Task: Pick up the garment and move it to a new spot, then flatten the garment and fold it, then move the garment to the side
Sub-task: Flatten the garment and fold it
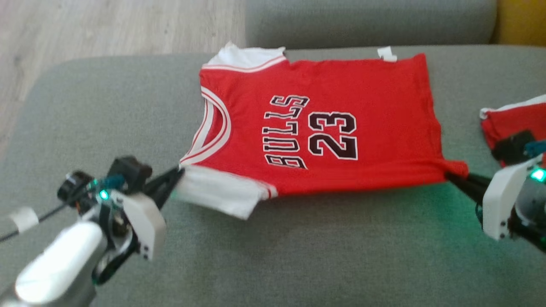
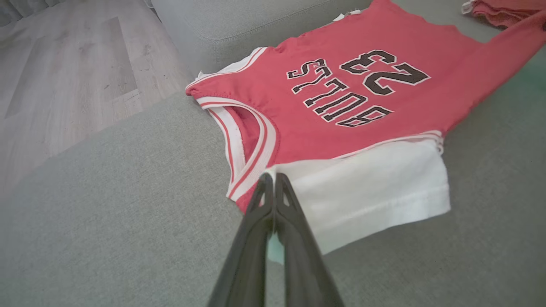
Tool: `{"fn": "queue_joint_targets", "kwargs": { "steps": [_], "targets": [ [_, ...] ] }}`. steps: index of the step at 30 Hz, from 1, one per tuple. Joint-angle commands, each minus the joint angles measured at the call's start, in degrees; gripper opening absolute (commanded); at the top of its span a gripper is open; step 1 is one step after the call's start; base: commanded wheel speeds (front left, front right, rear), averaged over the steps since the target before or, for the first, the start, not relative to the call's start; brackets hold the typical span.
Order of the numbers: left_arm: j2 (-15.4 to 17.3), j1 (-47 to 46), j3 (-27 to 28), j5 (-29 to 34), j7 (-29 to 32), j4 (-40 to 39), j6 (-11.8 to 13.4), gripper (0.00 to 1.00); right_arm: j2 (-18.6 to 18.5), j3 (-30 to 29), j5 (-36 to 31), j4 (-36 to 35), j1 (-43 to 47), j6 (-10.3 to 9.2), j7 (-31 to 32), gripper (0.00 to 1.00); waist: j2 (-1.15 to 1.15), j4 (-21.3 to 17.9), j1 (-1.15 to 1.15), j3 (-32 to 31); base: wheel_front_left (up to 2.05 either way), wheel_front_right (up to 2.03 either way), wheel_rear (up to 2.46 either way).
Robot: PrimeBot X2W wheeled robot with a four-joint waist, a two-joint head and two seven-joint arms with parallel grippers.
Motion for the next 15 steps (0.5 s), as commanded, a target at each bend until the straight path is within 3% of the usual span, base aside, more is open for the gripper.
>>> {"fn": "queue_joint_targets", "kwargs": {
  "steps": [1,15],
  "targets": [
    [1.7,-4.0,3.2,0.7,-0.3,-0.8,0.0,0.0,-1.6,-1.1,-0.3,-0.3,-0.9,-0.05,0.0,0.0,0.0,-0.2,-0.01,1.1,0.0,0.0,0.0],
    [-2.8,-21.0,0.3,3.1,2.4,12.2,-1.9,0.0,3.3,-2.6,-1.5,5.1,-10.8,-0.05,1.5,0.0,0.0,-2.1,-0.01,8.6,0.0,0.0,0.0]
  ]
}}
